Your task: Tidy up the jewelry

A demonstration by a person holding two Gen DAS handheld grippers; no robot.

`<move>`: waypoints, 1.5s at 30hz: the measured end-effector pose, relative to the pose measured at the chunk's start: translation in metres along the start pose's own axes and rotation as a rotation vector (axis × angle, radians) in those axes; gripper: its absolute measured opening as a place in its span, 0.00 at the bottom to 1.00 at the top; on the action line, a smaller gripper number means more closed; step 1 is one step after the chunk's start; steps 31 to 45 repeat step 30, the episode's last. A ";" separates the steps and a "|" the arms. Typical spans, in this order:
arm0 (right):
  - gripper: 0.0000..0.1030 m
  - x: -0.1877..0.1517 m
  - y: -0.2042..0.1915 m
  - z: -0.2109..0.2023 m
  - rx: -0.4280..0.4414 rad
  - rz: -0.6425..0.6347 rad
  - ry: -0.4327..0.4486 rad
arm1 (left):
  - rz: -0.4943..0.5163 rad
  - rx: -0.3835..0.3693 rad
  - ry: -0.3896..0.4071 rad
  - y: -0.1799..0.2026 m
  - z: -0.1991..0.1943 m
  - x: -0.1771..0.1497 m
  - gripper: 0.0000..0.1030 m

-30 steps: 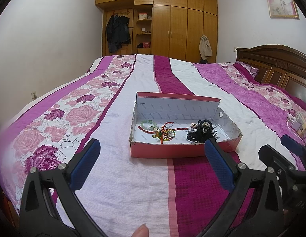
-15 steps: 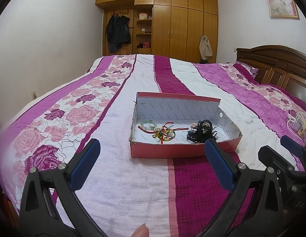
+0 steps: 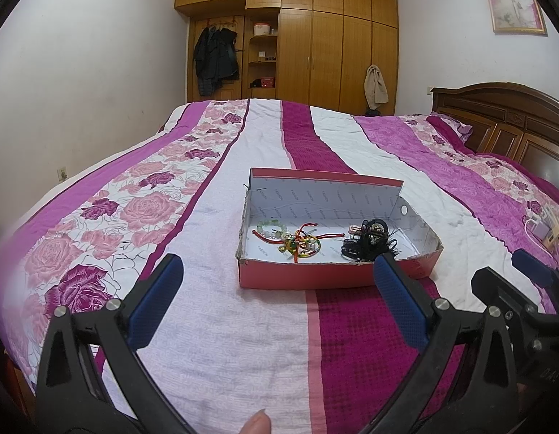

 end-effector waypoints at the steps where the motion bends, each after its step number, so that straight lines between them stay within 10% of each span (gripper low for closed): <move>1: 1.00 0.000 0.000 0.000 0.000 0.000 0.001 | 0.001 0.000 -0.001 0.000 0.000 0.000 0.96; 45: 1.00 0.001 0.001 0.000 -0.001 0.001 0.000 | -0.006 -0.026 -0.005 0.003 -0.001 -0.001 0.96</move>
Point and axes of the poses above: each gripper's, at about its wrist camera, not at the fingertips, and z roughly the way its jaws point, y to its right, x to its top, the point moved 5 cm from there along z, roughly the way its jaws point, and after that the axes turned 3 degrees about y, right-handed, at the moved point
